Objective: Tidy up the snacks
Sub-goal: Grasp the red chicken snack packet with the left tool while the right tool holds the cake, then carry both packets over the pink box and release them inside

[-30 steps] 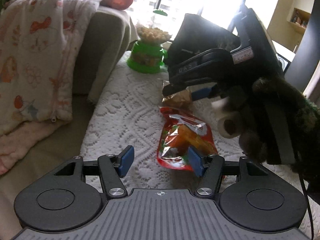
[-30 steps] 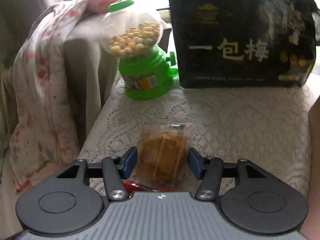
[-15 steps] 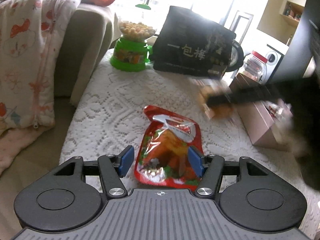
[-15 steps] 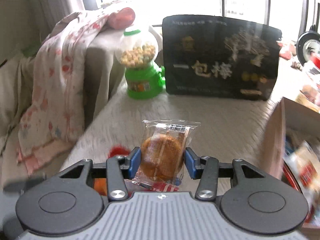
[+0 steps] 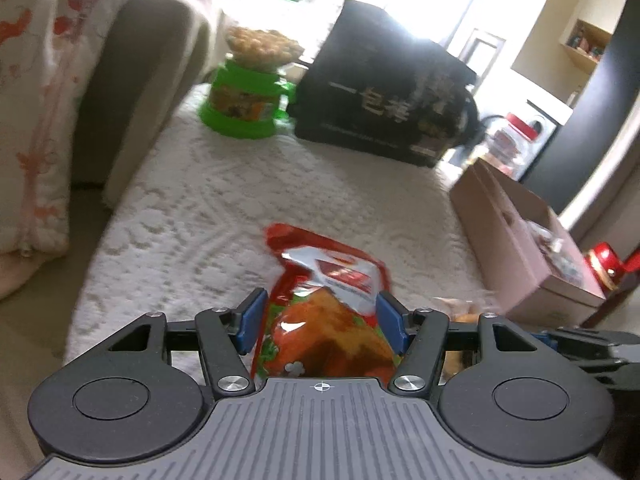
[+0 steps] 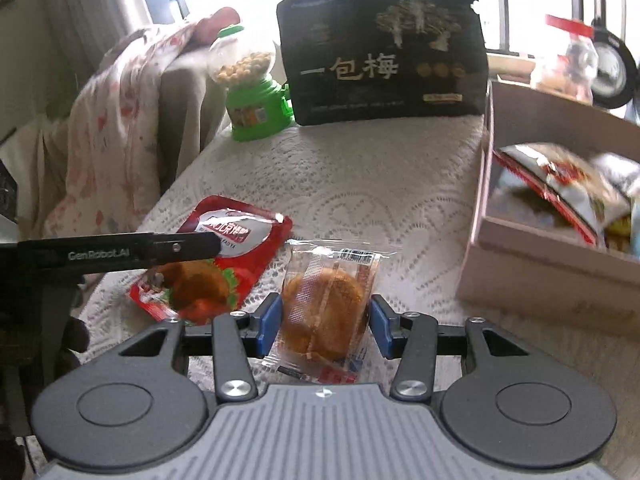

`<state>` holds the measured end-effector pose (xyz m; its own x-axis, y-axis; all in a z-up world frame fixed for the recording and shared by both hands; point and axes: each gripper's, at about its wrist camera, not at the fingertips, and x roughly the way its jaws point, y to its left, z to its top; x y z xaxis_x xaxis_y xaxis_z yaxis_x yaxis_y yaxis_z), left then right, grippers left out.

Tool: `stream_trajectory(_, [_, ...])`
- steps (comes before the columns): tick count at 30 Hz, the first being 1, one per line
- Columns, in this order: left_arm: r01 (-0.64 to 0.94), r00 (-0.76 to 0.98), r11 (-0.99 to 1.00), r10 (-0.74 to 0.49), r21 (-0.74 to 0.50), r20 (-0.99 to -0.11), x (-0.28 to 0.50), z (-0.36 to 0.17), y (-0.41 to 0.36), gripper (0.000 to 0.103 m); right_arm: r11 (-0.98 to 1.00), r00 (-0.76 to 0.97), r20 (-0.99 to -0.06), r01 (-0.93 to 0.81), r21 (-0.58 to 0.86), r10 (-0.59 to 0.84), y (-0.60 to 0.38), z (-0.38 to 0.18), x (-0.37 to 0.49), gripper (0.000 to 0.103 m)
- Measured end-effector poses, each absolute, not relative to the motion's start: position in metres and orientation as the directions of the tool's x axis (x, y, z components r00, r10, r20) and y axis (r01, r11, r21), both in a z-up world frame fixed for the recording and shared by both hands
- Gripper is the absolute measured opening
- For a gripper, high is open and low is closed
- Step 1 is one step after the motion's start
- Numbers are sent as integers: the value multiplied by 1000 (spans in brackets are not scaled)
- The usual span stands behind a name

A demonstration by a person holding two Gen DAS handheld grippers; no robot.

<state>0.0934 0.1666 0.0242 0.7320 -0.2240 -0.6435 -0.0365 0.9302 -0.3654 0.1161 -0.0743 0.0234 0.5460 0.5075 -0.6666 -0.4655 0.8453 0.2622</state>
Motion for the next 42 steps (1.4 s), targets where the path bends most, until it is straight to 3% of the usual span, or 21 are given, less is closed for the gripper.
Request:
stream_trajectory(3, [19,717,911,-300,-412,-630,91,32,155,62,836,542,-655,-470,282,526,-81,22,112,47])
stream_trajectory(7, [46,731,928,-284,-370,-621,87,46,135,62,830,544,-642,-472,298,540,-89,19,107,47])
stream_trajectory(13, [50,755,902,-315,-428,-575,93,62,123,61,827,571,-613,-486,283,546,-101,17,95,47])
stream_trajectory(19, [-31,722,949,-195,-313,-664,119,47,111,62,824,598,-581,-498,272,553,-108,11,87,47])
stream_trajectory(23, [-43,702,935,-221,-351,-676,123,36,115,63,817,616,-546,-503,283,568,-113,6,85,47])
stream_trajectory(25, [-38,720,926,-235,-375,-653,116,40,117,60,816,623,-535,-503,284,570,-114,4,83,48])
stream_trajectory(29, [-52,735,873,-295,-484,-611,111,46,125,31,813,621,-531,-501,297,577,-115,3,85,48])
stream_trajectory(33, [-37,714,866,-326,-498,-619,125,33,121,35,809,616,-529,-498,312,583,-116,2,86,48])
stream_trajectory(36, [-40,702,888,-302,-458,-646,130,21,113,44,808,616,-527,-498,315,585,-117,2,86,48])
stream_trajectory(38, [-45,712,889,-291,-455,-639,128,19,114,39,806,614,-526,-497,321,588,-117,1,86,48])
stream_trajectory(40, [-70,720,881,-280,-467,-635,127,19,120,28,804,611,-525,-496,328,592,-118,0,86,48])
stream_trajectory(42, [-91,718,860,-293,-501,-632,124,19,127,28,803,610,-525,-495,332,594,-119,0,87,48])
